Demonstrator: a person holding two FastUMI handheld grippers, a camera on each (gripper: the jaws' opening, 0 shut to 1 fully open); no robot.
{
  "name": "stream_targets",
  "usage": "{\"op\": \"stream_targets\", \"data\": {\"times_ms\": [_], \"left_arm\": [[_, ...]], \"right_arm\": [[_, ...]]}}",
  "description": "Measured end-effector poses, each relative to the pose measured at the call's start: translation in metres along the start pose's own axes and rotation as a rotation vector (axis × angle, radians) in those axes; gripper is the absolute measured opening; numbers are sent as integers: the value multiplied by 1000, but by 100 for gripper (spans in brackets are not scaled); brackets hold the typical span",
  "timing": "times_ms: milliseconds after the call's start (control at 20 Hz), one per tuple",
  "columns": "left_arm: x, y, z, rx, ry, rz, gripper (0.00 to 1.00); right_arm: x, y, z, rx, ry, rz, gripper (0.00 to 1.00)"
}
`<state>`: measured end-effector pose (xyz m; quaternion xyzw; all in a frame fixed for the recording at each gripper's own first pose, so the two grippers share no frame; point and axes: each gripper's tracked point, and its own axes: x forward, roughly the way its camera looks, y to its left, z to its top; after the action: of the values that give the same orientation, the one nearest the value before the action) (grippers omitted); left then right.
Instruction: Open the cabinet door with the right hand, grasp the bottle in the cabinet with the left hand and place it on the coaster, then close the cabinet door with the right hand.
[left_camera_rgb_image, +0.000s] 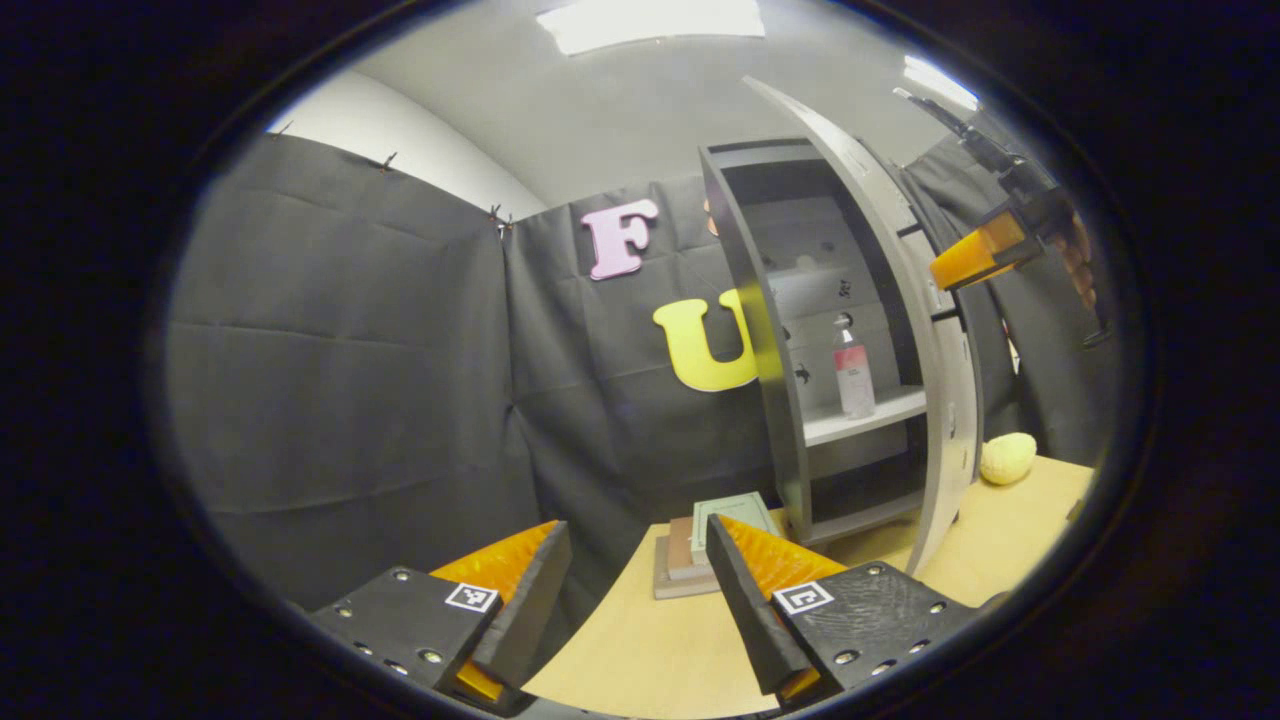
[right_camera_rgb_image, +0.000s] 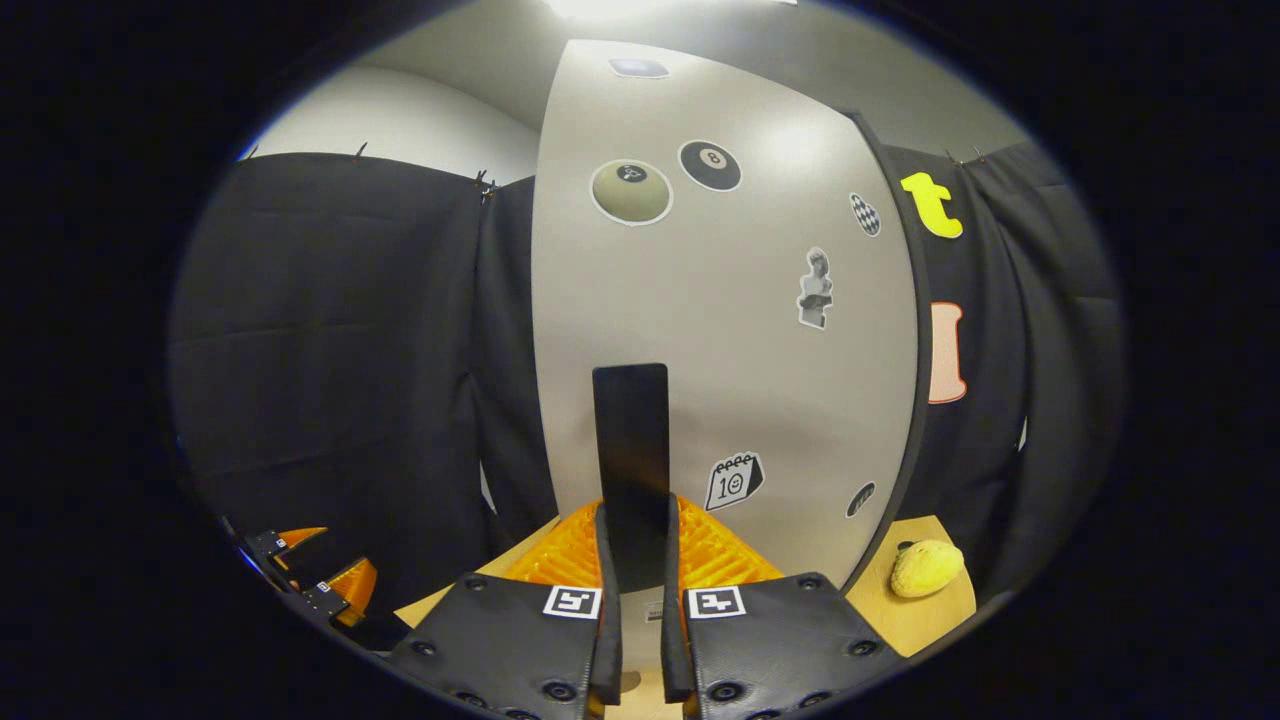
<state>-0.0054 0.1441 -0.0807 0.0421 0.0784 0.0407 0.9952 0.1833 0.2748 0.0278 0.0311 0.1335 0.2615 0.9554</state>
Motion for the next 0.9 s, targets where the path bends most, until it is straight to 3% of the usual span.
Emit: {"op": "stream_targets", "data": {"times_ms": [900], "left_arm": [[14,-217,58,-28,-31,-215,82]], "right_arm": [[-45,-55,-2,66,16,110,16]]}}
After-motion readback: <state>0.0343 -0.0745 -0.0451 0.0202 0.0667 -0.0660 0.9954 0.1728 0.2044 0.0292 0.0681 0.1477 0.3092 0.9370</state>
